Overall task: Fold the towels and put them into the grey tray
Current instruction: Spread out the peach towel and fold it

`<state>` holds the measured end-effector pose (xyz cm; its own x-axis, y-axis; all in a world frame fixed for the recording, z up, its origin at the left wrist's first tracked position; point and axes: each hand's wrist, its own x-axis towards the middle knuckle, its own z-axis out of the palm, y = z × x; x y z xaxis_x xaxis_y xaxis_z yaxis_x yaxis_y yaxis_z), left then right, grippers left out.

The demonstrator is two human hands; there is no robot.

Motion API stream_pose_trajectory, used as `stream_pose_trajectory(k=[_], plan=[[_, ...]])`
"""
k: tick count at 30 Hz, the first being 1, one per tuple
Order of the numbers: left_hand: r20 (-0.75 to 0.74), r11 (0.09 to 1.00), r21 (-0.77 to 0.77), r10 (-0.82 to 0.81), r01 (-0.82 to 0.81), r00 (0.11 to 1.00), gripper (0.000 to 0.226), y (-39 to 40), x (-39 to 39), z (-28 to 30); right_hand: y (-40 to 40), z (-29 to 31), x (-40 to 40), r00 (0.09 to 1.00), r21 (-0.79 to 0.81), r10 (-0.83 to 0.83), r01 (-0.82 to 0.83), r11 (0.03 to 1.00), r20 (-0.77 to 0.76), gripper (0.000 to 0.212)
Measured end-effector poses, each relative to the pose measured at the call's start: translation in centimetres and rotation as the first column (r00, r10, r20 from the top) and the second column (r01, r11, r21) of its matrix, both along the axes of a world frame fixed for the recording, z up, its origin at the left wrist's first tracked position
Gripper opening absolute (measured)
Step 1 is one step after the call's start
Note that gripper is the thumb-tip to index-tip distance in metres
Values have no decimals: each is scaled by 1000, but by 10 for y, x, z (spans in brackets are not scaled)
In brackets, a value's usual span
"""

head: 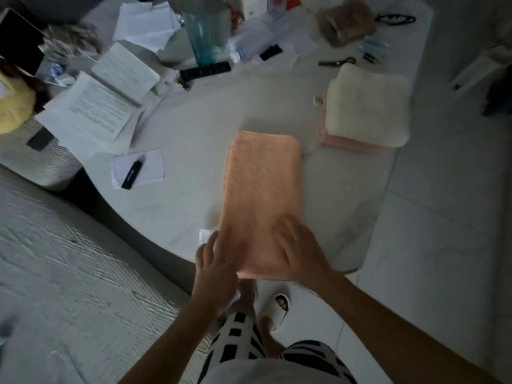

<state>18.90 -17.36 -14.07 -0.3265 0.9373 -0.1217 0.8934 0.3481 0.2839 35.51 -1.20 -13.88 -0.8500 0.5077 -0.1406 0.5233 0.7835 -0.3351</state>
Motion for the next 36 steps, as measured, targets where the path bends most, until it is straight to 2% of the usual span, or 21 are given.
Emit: stream_pose_trajectory(k=[2,4,6,10,12,13,15,18,20,21,23,25,29,31,34,36], plan=[[-26,980,10,-198,198,980,64,-5,3,-5,-22,-2,26,997,-37,77,-77,996,-1,63],[-28,971,-48,-237,236,971,68,-6,0,-11,-30,-3,36,989,-57,122,-117,991,87,81],[-84,967,-76,-248,242,965,68,-2,-3,-14,-33,-2,34,977,-2,127,-129,992,171,85],[-113,968,-13,-252,252,961,64,-2,-1,-8,-37,1,23,979,213,123,-157,964,165,48],[-72,961,69,-264,268,962,50,-8,3,1,-38,6,25,979,287,169,-196,938,115,31],[-33,958,101,-267,269,963,39,-11,5,8,-38,11,29,979,268,191,-205,941,75,23],[87,959,160,-249,233,965,31,-18,4,26,-34,23,41,979,115,201,-196,974,-31,11],[315,956,260,-214,132,925,27,-28,-12,54,-20,51,58,988,-201,74,-100,975,-133,18],[534,955,296,-183,20,825,25,-26,-27,68,-8,70,63,988,-325,11,-61,944,-155,24],[595,951,308,-157,-43,788,24,-20,-34,73,-2,79,60,983,-372,-23,-47,927,-182,23],[625,932,312,-57,-182,779,17,5,-45,78,14,92,44,959,-438,-141,20,899,-245,15],[665,895,255,111,-365,739,12,42,-58,76,38,93,17,889,-463,-333,162,871,-314,11],[740,773,151,325,-617,589,20,124,-82,48,97,60,-46,734,-478,-637,482,734,-237,13],[729,758,112,377,-643,571,20,154,-91,30,118,38,-67,681,-486,-711,568,664,-176,18],[644,802,67,419,-593,640,6,172,-105,8,129,14,-82,633,-463,-768,653,600,-103,24],[590,835,41,423,-548,688,2,174,-113,-1,127,4,-84,649,-470,-756,642,606,-88,34]])
